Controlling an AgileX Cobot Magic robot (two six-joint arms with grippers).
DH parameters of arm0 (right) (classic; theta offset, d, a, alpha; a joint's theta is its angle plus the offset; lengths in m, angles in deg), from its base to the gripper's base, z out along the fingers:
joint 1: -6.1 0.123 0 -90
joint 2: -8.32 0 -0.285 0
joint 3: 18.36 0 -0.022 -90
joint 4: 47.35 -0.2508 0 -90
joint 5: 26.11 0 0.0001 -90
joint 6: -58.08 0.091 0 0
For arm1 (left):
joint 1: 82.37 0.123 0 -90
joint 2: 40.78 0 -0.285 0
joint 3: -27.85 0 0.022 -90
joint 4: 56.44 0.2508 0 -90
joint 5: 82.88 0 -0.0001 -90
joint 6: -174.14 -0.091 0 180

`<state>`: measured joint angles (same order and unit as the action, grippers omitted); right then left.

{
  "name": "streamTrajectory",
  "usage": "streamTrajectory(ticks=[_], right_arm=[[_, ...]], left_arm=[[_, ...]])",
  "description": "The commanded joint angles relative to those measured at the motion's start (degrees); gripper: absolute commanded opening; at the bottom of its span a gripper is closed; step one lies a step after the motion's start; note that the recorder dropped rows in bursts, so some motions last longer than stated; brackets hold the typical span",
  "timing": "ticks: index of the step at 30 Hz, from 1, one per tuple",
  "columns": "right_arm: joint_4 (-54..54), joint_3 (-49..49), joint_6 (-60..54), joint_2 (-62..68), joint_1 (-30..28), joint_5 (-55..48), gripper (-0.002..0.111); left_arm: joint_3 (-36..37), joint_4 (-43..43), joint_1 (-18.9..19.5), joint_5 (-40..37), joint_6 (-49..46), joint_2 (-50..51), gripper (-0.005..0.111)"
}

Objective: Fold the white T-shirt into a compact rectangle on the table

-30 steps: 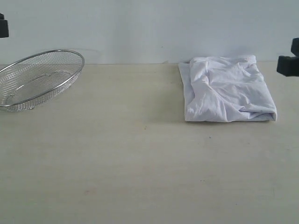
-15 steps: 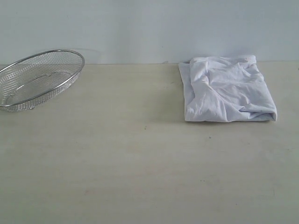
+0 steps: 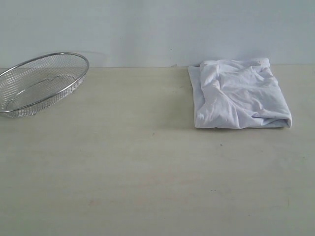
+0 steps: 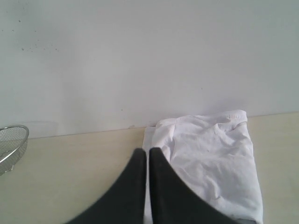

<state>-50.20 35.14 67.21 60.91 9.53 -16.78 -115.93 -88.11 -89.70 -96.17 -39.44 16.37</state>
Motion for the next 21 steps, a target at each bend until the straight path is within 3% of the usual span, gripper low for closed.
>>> streamTrajectory(ticks=[1,14,21], right_arm=[[0.22,0.27,-0.02,-0.64,0.61,0.71,0.000],[0.22,0.27,-0.02,-24.66,0.61,-1.79,0.000],[0.22,0.27,-0.02,-31.28,0.61,-1.79,0.000]], left_arm=[[0.20,-0.48,-0.28,0.18,0.56,-0.24,0.004],[0.20,-0.48,-0.28,-0.02,0.56,-0.24,0.004],[0.20,-0.48,-0.28,-0.02,0.56,-0.24,0.004]])
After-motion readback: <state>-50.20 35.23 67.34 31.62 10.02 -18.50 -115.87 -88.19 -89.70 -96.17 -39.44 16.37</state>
